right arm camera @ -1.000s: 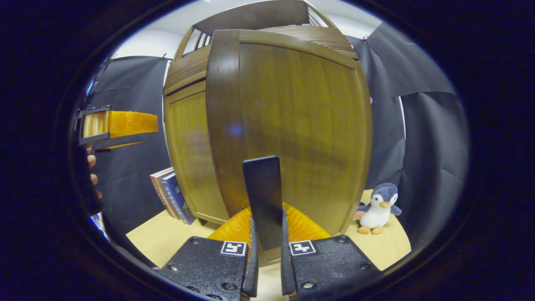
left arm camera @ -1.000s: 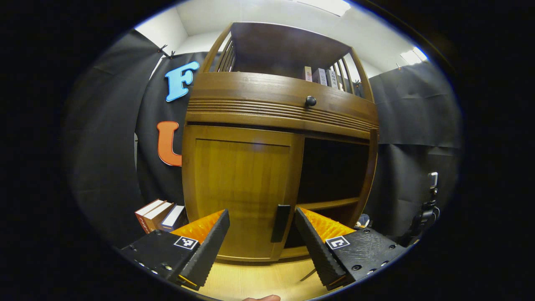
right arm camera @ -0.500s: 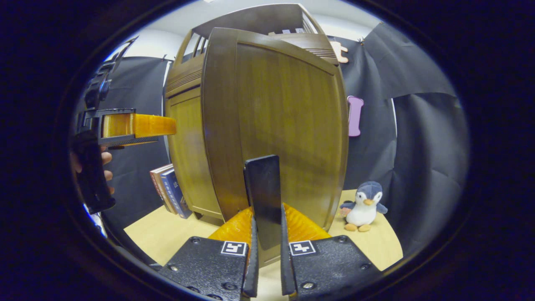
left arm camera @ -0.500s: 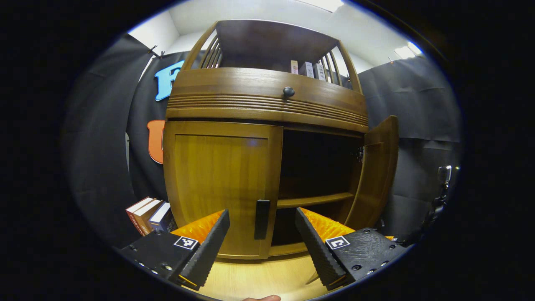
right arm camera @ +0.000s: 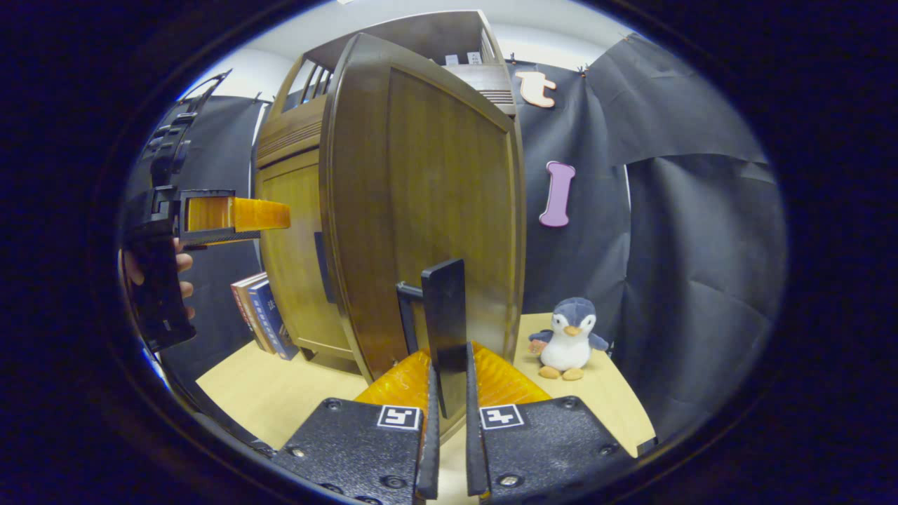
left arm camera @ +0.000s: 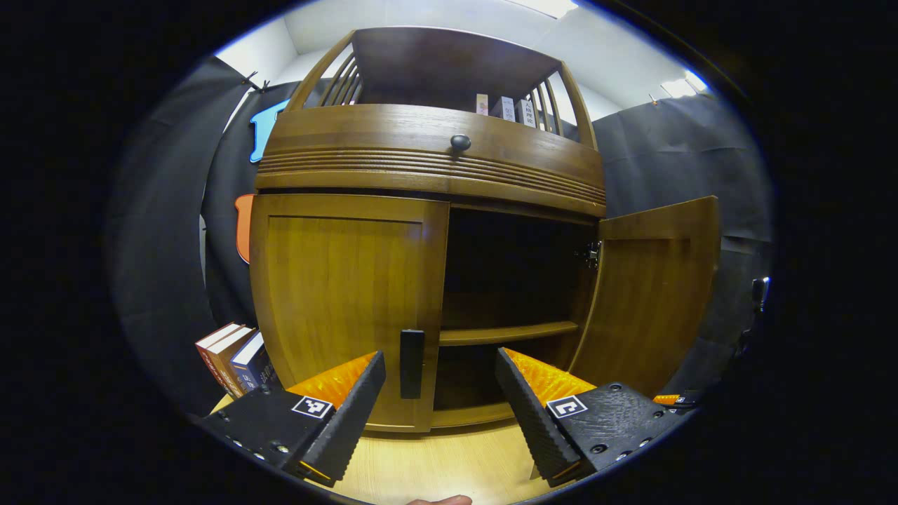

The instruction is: Open the right door of the double-door shoe cabinet with the right hand, and open the left door with the left hand.

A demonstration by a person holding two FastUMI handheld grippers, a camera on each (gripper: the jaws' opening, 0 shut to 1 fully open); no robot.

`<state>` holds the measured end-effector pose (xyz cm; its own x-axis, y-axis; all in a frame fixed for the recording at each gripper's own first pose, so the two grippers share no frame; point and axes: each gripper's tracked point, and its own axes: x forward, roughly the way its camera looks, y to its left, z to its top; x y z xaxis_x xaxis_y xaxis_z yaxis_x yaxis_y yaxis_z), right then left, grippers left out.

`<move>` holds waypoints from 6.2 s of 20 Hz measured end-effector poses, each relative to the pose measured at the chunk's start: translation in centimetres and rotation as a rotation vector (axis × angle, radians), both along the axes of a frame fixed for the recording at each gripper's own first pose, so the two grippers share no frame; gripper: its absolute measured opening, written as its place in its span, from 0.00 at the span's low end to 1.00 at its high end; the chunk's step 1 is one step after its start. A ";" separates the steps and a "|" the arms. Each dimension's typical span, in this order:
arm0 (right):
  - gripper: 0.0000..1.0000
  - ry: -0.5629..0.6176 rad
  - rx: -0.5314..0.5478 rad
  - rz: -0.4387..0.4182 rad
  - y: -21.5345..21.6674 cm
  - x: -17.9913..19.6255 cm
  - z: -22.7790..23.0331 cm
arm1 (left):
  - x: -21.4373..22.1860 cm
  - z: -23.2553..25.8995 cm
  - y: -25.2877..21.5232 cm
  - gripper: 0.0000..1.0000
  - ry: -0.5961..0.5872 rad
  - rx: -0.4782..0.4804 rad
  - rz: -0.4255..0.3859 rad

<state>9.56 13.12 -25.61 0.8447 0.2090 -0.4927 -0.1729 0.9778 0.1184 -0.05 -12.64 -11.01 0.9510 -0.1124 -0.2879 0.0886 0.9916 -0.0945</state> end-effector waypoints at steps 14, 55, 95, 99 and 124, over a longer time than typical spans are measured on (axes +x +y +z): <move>0.04 0.062 0.028 -0.203 -4.6 0.8 0.7 | 0.5 -1.6 -3.3 0.95 0.042 -0.031 -0.025; 0.22 -0.106 -0.020 -0.069 1.1 -0.6 10.4 | 10.9 -11.2 3.1 0.25 0.069 0.048 0.041; 0.68 -0.033 0.079 0.411 16.1 2.7 5.5 | -7.0 -7.7 12.0 0.24 0.105 0.086 0.231; 0.68 -0.035 0.102 0.440 17.3 2.3 5.8 | -8.7 -7.5 13.7 0.24 0.104 0.044 0.281; 0.68 -0.019 0.079 0.493 17.9 3.1 5.0 | -13.7 -7.2 24.9 0.18 0.074 0.046 0.345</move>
<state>12.67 31.01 -20.58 0.6448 0.6216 -0.4449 -0.6150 0.7675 0.1810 -13.75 12.25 -18.25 0.9071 0.2265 -0.3549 -0.2577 0.9653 -0.0424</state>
